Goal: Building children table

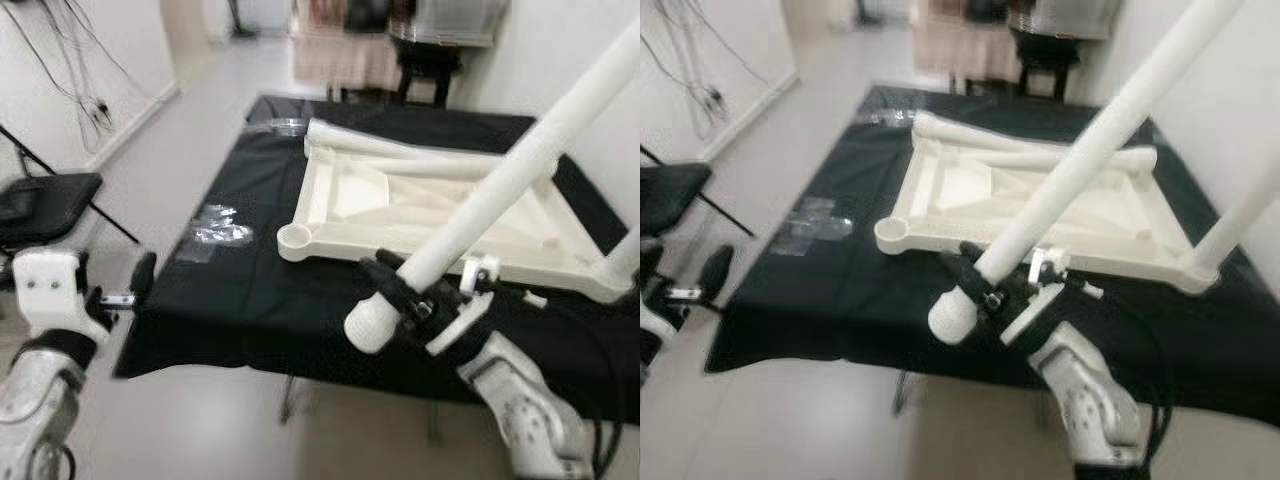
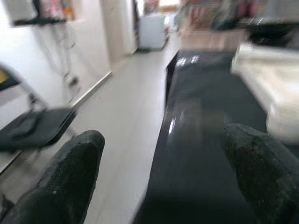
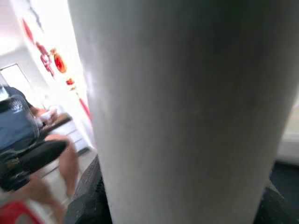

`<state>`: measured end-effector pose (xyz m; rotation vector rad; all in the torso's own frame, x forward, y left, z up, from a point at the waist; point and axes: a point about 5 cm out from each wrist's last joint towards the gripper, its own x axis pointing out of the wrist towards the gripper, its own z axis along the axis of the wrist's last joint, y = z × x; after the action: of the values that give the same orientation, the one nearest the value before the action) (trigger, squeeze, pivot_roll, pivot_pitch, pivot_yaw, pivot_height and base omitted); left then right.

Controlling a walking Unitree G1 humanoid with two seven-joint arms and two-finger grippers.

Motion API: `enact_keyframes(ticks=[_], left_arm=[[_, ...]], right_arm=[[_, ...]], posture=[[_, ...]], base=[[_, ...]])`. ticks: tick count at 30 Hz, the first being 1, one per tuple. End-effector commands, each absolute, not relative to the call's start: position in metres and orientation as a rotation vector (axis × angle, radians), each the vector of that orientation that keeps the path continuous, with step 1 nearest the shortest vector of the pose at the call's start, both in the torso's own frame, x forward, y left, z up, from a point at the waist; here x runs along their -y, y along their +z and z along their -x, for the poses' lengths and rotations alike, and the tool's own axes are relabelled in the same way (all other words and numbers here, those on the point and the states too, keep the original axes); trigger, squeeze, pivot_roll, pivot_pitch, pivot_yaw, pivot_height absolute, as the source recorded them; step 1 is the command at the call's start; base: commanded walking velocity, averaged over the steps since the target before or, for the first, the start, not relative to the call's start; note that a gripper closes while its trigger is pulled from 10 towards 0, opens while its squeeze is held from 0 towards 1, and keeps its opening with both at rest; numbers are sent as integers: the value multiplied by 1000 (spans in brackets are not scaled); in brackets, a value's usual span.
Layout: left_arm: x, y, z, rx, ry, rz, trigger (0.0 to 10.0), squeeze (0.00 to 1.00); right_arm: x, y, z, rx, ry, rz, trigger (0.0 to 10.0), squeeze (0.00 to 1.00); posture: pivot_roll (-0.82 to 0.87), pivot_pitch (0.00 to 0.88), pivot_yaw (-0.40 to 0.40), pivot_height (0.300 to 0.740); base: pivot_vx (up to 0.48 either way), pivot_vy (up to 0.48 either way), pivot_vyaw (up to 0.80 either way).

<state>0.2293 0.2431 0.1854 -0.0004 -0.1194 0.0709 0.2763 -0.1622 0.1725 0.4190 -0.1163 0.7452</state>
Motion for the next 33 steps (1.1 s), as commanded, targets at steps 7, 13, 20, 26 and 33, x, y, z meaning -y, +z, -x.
enact_keyframes(ticks=[7,13,20,26,33], left_arm=[[-231,177,-237,100,-30,51,10000,0],[-233,153,-236,30,-42,47,10000,0],[-255,102,-225,-129,30,41,10000,0],[-272,50,-206,-294,100,58,10000,0],[-278,-21,-179,-552,191,111,10000,0]], right_arm=[[170,163,-280,77,580,-292,10000,0],[187,132,-289,-91,358,-131,10000,0],[207,92,-291,-270,175,95,10000,0],[218,75,-290,-357,79,226,10000,0],[214,26,-280,-569,101,376,10000,0]], posture=[[46,175,-21,740],[38,183,-29,740],[30,175,-45,740],[24,163,-58,740],[26,143,-65,740]], base=[[0,0,0],[0,0,-133],[0,0,-800],[0,0,-800],[0,0,-800]])
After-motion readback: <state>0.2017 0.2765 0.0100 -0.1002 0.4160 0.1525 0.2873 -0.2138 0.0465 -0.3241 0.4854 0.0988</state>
